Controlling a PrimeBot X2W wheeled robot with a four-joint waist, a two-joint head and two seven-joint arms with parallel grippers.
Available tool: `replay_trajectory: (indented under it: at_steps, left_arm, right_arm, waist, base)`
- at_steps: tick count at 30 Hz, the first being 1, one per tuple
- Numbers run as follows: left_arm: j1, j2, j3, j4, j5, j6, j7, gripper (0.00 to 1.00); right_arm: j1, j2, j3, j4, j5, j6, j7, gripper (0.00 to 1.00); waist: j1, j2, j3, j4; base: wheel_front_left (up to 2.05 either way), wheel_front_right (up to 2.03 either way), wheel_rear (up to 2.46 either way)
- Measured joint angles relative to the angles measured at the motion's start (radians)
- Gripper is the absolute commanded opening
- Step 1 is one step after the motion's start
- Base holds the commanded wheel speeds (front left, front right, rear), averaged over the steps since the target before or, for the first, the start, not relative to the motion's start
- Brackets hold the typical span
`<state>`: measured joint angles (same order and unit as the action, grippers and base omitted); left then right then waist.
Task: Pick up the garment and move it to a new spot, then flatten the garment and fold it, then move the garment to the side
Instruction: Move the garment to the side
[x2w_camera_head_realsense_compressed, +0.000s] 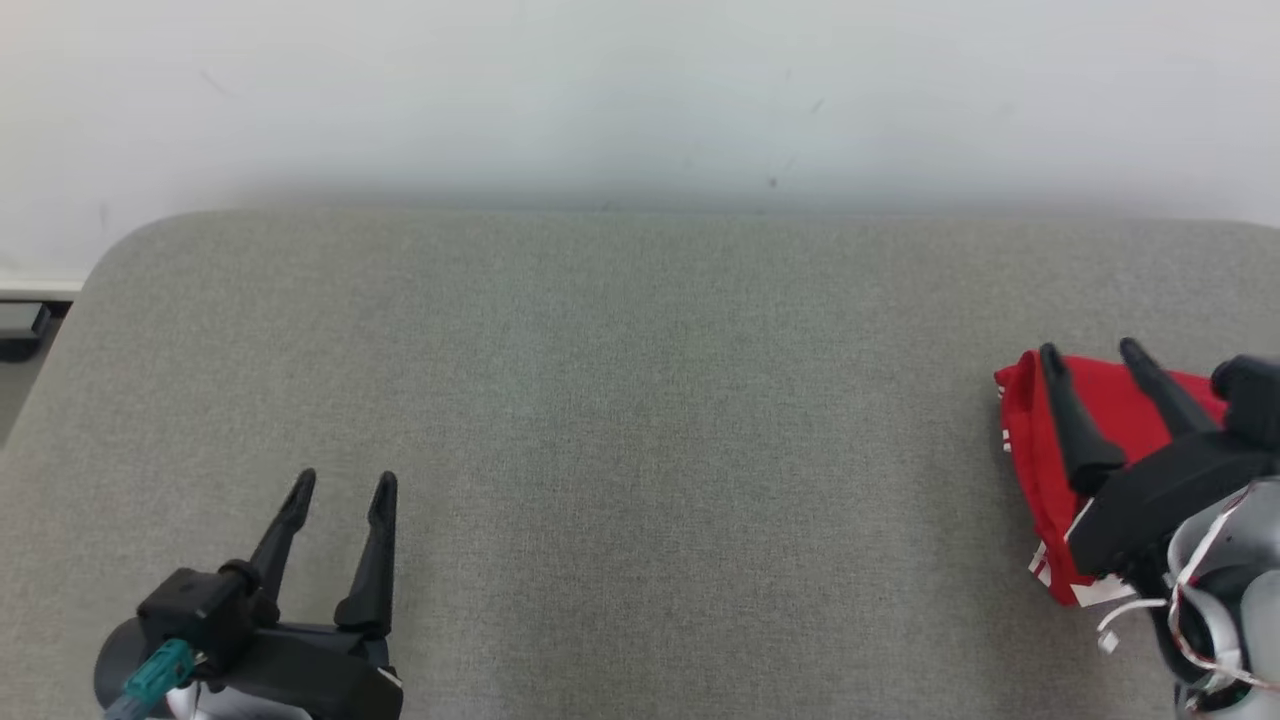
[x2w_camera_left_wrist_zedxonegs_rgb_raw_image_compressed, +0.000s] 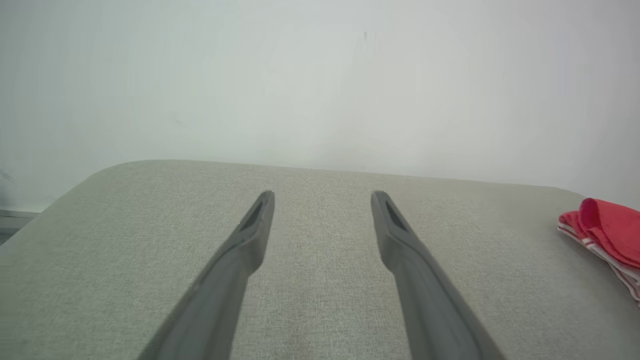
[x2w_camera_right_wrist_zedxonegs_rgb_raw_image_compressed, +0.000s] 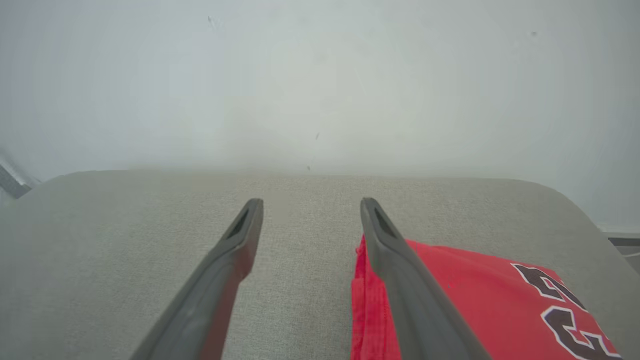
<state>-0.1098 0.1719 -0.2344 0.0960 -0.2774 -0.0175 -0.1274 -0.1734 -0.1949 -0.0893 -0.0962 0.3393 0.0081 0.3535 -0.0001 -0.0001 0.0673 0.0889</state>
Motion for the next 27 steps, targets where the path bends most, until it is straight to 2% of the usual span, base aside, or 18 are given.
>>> replay_trajectory:
  at_steps: [6, 13, 16, 27]
  left_arm:
    - [0.004, -0.007, 0.020, 0.008, -0.017, 0.004, -0.033, 1.00]
    - [0.026, -0.021, 0.037, 0.023, -0.023, 0.035, -0.041, 1.00]
    - [0.026, -0.035, 0.059, 0.041, -0.062, 0.044, -0.039, 1.00]
    - [0.024, -0.043, 0.060, 0.105, -0.064, 0.063, -0.005, 1.00]
  right_arm:
    - [0.060, 0.039, 0.025, 0.004, 0.004, 0.036, -0.132, 1.00]
    - [0.108, 0.077, 0.032, 0.049, 0.004, 0.040, -0.223, 1.00]
    - [0.111, 0.092, 0.042, 0.074, 0.004, 0.044, -0.259, 1.00]
    - [0.123, 0.098, 0.066, 0.175, -0.009, 0.053, -0.347, 1.00]
  waist:
    - [-0.0001, 0.0000, -0.044, -0.015]
    - [0.0000, 0.0000, -0.071, -0.042]
    - [-0.0001, 0.0000, -0.080, -0.057]
    - [0.0000, 0.0001, -0.104, -0.099]
  base:
    - [0.00, 0.00, 0.00]
    - [0.00, 0.00, 0.00]
    - [0.00, 0.00, 0.00]
    - [0.00, 0.00, 0.00]
